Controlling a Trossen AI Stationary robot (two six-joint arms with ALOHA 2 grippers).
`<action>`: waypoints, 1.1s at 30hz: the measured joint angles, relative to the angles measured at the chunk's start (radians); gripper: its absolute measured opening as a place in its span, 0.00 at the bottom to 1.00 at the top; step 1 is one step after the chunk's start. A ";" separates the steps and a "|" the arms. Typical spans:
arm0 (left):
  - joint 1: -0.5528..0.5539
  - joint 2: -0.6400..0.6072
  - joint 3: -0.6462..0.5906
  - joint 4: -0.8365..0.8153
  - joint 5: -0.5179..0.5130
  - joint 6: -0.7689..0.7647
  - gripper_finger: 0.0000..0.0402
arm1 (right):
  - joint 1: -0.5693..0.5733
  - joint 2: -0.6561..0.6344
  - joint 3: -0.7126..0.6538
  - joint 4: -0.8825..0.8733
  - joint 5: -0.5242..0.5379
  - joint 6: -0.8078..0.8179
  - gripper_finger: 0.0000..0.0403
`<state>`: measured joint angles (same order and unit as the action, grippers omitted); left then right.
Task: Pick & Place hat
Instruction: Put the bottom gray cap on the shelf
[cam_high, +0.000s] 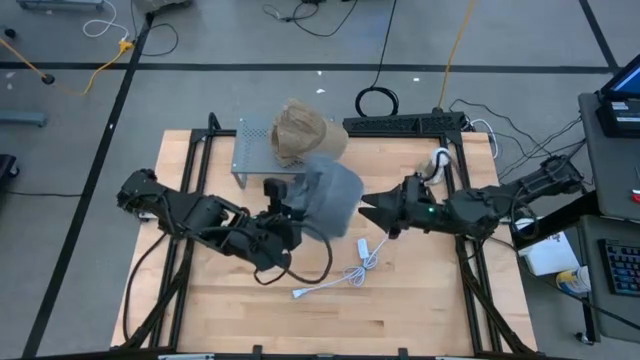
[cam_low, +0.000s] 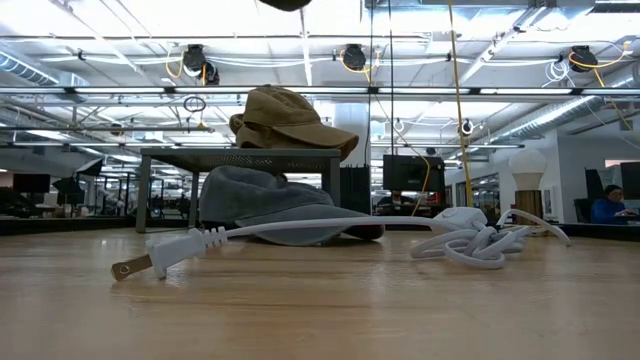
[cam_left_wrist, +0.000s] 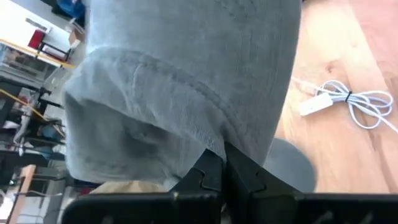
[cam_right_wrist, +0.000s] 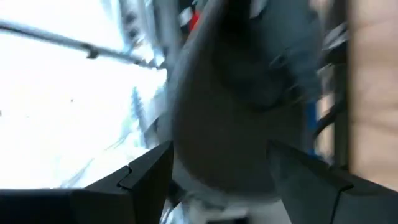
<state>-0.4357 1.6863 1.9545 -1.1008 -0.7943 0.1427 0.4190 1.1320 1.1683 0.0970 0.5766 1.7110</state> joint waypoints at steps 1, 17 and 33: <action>-0.002 0.000 0.000 -0.001 -0.001 -0.011 0.00 | 0.003 0.000 0.000 0.039 -0.031 -0.022 0.63; -0.072 0.000 0.000 0.029 0.009 -0.010 0.00 | -0.004 0.033 0.000 0.010 -0.077 0.036 0.61; -0.077 0.001 0.000 0.043 0.044 -0.106 0.05 | 0.001 0.055 0.001 0.078 -0.162 -0.140 0.02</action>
<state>-0.5128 1.6875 1.9541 -1.0581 -0.7502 0.0365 0.4202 1.1866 1.1694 0.1748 0.4149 1.5713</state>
